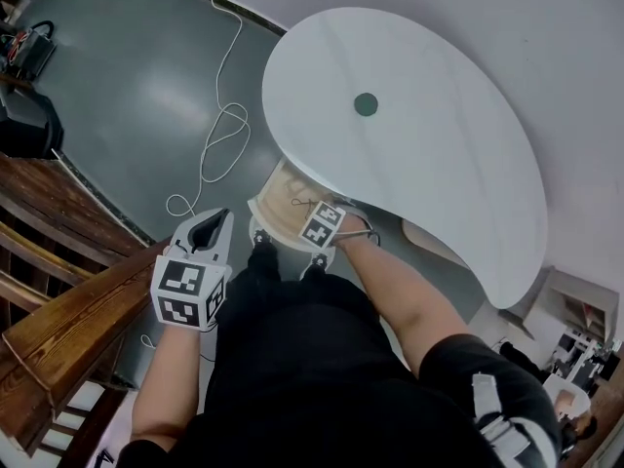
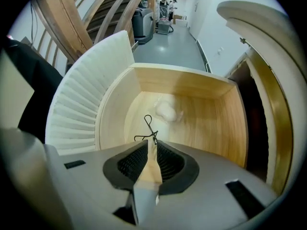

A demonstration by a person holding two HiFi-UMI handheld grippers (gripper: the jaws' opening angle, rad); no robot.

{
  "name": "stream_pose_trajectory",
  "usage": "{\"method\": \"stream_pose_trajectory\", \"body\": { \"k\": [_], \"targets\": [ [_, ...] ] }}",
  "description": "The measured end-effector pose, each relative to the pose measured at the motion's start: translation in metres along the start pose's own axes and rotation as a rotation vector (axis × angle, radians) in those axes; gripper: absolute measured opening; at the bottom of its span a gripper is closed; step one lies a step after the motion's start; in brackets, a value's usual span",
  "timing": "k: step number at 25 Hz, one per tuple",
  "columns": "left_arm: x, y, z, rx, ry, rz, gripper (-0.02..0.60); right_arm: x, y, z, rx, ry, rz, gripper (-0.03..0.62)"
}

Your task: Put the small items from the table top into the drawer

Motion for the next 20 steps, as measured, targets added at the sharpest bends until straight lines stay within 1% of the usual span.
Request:
{"method": "stream_pose_trajectory", "body": {
  "k": [2, 5, 9, 13, 17, 20],
  "targets": [
    [0.003, 0.004, -0.006, 0.005, 0.007, 0.009, 0.015, -0.009, 0.0, 0.001, 0.032, 0.034, -0.01, 0.043],
    [0.007, 0.009, -0.014, -0.003, 0.025, 0.029, 0.015, -0.031, 0.003, 0.002, 0.126, 0.119, -0.034, 0.044],
    [0.013, 0.016, -0.021, -0.028, 0.039, 0.057, 0.015, -0.07, 0.009, 0.003, 0.247, 0.232, -0.052, 0.044],
    [0.02, 0.025, -0.027, -0.019, 0.042, 0.083, 0.015, -0.113, 0.012, 0.008, 0.363, 0.327, -0.066, 0.044],
    [0.027, 0.033, -0.037, 0.002, 0.055, 0.11, 0.015, -0.162, 0.012, 0.009, 0.439, 0.451, -0.056, 0.044],
    [0.034, 0.041, -0.048, 0.022, 0.071, 0.135, 0.015, -0.199, 0.016, 0.012, 0.479, 0.553, -0.028, 0.044]
  ]
}}
Point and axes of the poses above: the fingertips, and each gripper's own axes: x forward along the fingers, y to its right, z out of its underside, the point moved 10 cm from there along -x, backward along the fingers, and after that the axes turned 2 degrees about y, right-handed, at the moved point
